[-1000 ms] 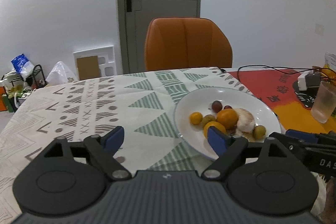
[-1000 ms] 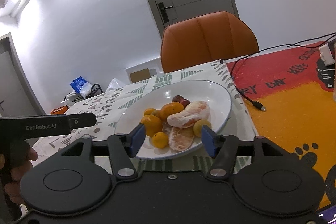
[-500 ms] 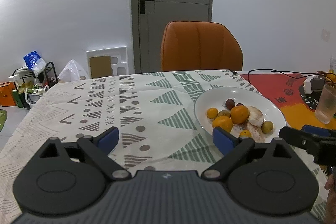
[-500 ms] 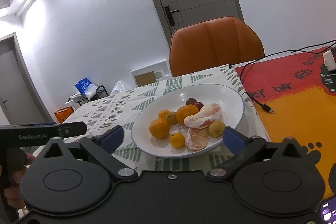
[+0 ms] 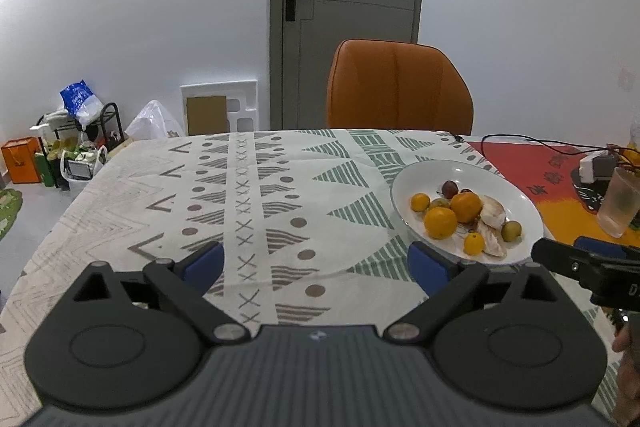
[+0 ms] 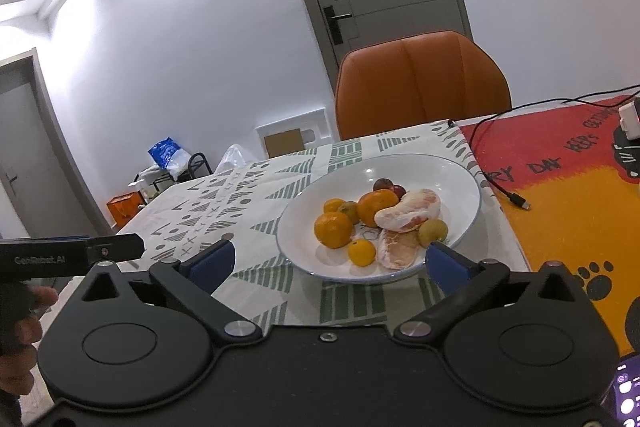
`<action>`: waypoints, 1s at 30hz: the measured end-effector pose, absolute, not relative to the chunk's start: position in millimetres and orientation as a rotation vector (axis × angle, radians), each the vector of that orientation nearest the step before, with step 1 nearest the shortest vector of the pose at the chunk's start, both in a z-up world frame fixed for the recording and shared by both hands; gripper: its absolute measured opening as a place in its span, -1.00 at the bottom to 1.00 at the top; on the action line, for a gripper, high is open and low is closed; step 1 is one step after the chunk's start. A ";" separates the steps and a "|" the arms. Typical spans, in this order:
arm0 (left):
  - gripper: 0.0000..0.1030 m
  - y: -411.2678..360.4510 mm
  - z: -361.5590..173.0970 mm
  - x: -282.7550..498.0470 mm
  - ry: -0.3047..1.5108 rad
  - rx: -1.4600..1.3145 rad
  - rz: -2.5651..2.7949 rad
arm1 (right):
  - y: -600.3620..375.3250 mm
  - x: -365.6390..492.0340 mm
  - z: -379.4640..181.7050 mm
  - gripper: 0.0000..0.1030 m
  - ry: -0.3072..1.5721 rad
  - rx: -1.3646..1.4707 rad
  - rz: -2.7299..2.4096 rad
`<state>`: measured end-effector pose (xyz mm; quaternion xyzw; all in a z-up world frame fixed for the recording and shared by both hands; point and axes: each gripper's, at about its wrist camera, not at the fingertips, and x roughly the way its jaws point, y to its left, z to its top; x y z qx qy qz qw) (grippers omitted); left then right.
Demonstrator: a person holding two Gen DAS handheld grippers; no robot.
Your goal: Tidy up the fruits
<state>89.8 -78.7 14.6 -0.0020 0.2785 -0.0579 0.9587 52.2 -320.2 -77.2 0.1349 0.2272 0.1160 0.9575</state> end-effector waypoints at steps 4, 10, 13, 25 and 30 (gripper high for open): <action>0.89 -73.0 16.9 82.1 0.562 -0.010 -0.098 | -315.0 47.9 -74.1 1.00 0.459 0.257 0.245; 0.89 -60.7 18.7 71.7 0.555 -0.025 -0.072 | -308.4 41.7 -71.7 1.00 0.459 0.237 0.251; 0.89 -53.1 18.8 67.5 0.553 -0.025 -0.060 | -305.4 39.7 -70.7 1.00 0.461 0.229 0.250; 0.90 -27.3 16.2 50.7 0.551 -0.046 -0.012 | -286.5 33.4 -67.6 1.00 0.477 0.191 0.274; 0.90 -19.8 13.8 45.2 0.556 -0.052 0.000 | -277.2 31.1 -68.2 1.00 0.493 0.174 0.282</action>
